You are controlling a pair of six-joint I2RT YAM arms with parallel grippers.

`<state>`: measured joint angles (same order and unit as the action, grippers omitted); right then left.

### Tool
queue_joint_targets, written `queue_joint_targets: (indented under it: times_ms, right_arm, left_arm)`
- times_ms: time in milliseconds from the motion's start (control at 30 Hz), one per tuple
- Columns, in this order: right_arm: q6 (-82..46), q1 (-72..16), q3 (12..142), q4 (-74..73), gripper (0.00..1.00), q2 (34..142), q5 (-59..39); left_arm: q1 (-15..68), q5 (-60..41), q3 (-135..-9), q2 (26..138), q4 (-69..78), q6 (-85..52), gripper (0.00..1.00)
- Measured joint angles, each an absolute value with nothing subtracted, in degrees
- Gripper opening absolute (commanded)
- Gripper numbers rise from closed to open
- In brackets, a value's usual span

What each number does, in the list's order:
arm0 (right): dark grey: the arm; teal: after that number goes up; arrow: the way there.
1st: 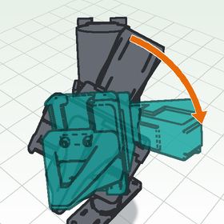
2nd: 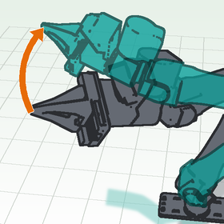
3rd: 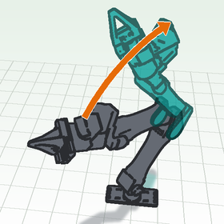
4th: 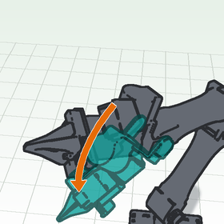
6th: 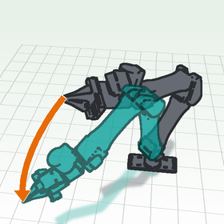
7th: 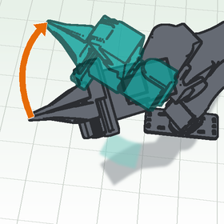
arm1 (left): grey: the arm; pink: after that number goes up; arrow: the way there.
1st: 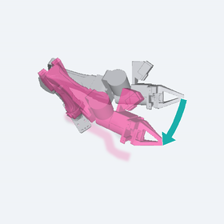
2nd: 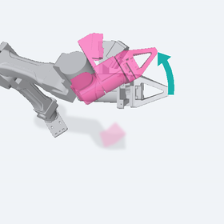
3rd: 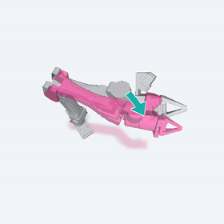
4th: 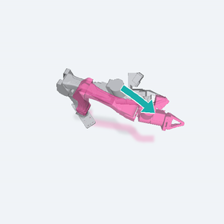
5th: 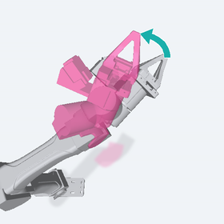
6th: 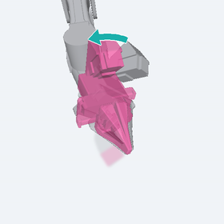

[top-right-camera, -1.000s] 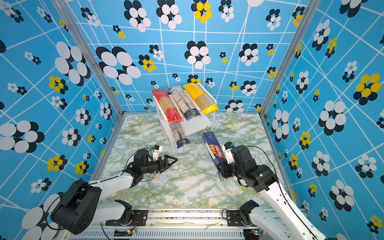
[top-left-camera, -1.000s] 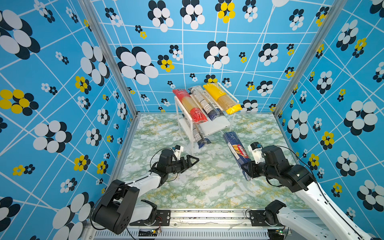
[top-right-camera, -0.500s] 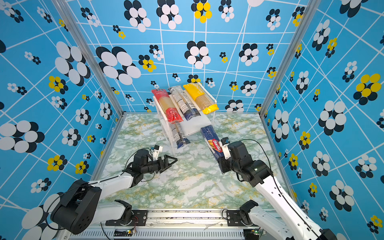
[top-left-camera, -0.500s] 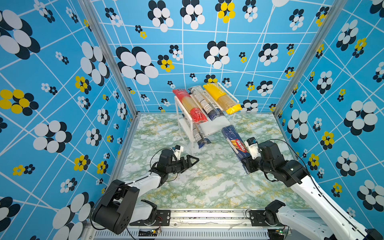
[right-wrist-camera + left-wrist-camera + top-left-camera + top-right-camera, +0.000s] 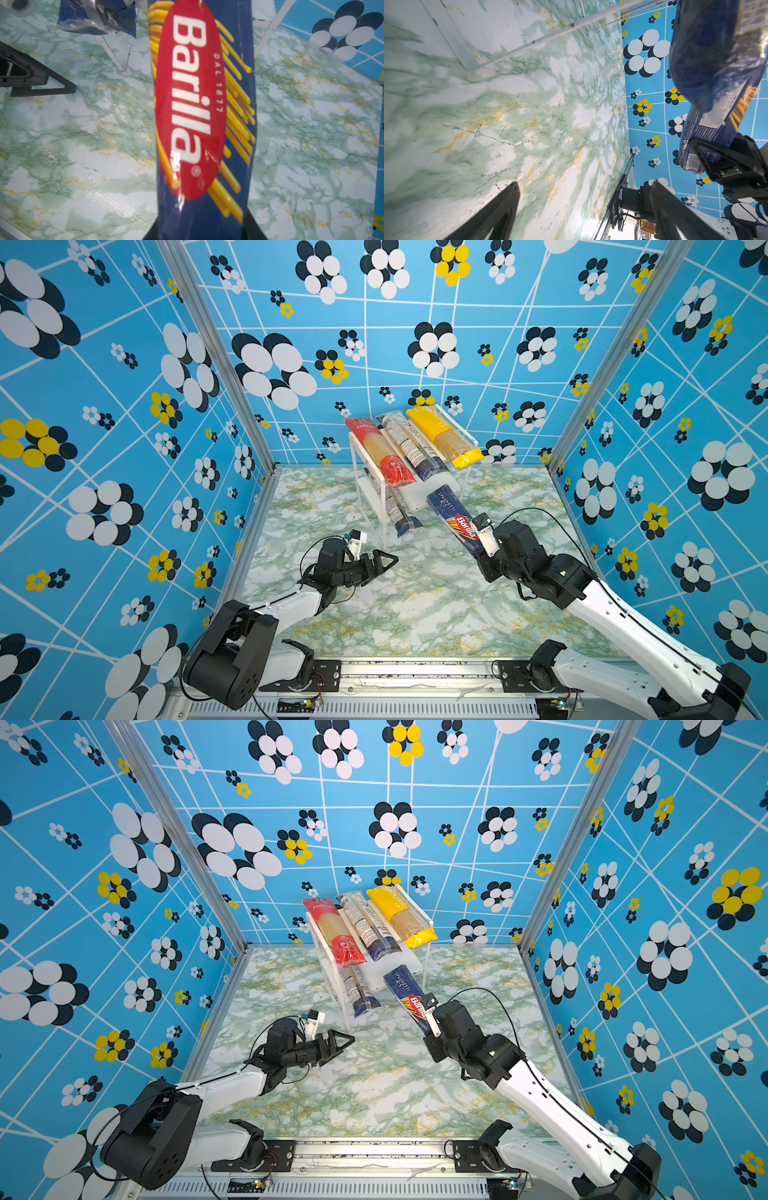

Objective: Place and organize the pasta boxes and bags onto the shelf
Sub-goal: 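Carry the Barilla box to the shelf's lower tier with the right gripper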

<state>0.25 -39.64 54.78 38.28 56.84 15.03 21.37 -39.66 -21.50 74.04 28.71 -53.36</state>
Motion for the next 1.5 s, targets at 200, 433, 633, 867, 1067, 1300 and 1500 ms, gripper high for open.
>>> queue_joint_targets:
  times_ms: [200,433,633,867,1067,1300,1500]
  right_arm:
    - [2.8,-42.4,54.8,35.0,0.00,58.5,21.5]
    - [4.6,-43.1,54.8,31.6,0.00,61.1,26.3]
    - [5.5,-43.8,54.8,28.1,0.00,63.2,28.9]
    - [5.5,-44.2,54.8,23.1,0.00,66.2,31.2]
    - [5.8,-44.2,54.8,20.7,0.00,68.9,32.4]
    - [6.1,-44.2,54.8,18.2,0.00,70.9,33.3]
    - [6.5,-44.2,54.8,15.3,0.00,72.3,34.6]
  left_arm:
    - [21.4,-39.7,-21.5,74.0,28.7,-53.4,0.99]
    - [21.4,-39.7,-21.5,74.0,28.7,-53.4,0.99]
    - [21.4,-39.7,-21.5,73.8,28.7,-53.4,0.99]
    - [21.4,-39.7,-21.5,73.8,28.7,-53.4,0.99]
    - [21.4,-39.7,-21.5,73.7,28.7,-53.4,0.99]
    - [21.4,-39.7,-21.5,73.2,28.7,-53.4,0.99]
    - [21.4,-39.7,-21.5,72.6,28.6,-53.3,0.99]
